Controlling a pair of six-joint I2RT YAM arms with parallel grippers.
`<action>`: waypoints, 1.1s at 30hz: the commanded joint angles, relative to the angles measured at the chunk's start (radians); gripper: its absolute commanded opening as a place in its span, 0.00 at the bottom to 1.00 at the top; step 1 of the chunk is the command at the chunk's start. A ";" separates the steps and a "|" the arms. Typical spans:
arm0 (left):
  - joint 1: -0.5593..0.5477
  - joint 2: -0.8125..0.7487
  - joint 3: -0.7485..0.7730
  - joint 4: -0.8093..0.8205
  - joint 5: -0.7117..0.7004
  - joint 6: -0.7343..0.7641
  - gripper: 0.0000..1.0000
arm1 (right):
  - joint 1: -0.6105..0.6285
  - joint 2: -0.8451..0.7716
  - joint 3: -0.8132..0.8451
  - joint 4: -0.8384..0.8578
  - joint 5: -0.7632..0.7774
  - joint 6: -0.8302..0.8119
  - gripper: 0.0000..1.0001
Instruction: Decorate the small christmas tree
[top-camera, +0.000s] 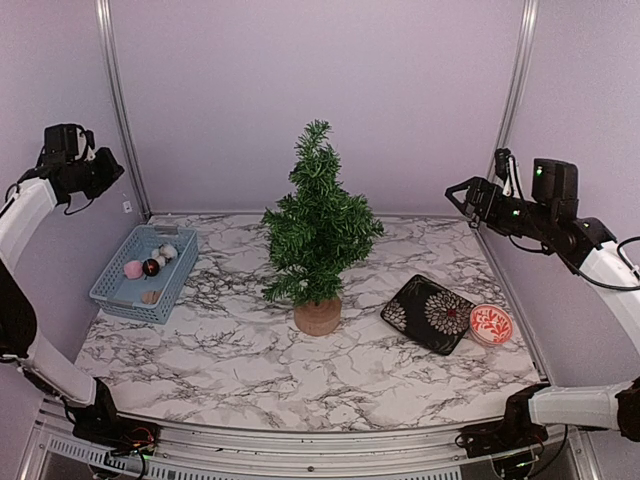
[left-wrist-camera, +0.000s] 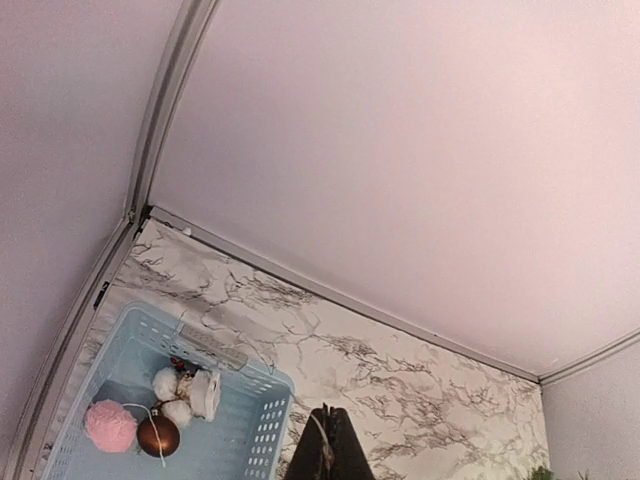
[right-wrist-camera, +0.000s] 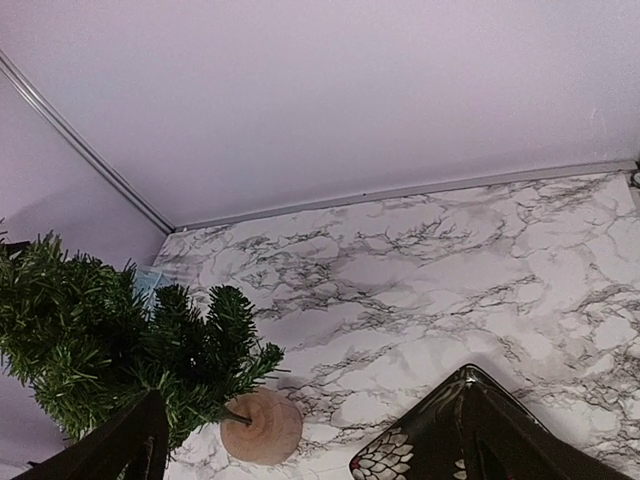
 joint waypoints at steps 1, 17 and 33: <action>-0.009 -0.058 -0.001 -0.017 0.127 0.008 0.00 | -0.010 -0.001 0.050 0.054 -0.065 -0.015 0.99; -0.231 -0.201 0.309 -0.005 0.163 -0.066 0.00 | -0.009 -0.071 0.035 0.168 -0.253 -0.042 0.96; -0.259 -0.238 0.461 0.069 0.317 -0.236 0.00 | 0.149 -0.119 -0.040 0.352 -0.338 -0.068 0.90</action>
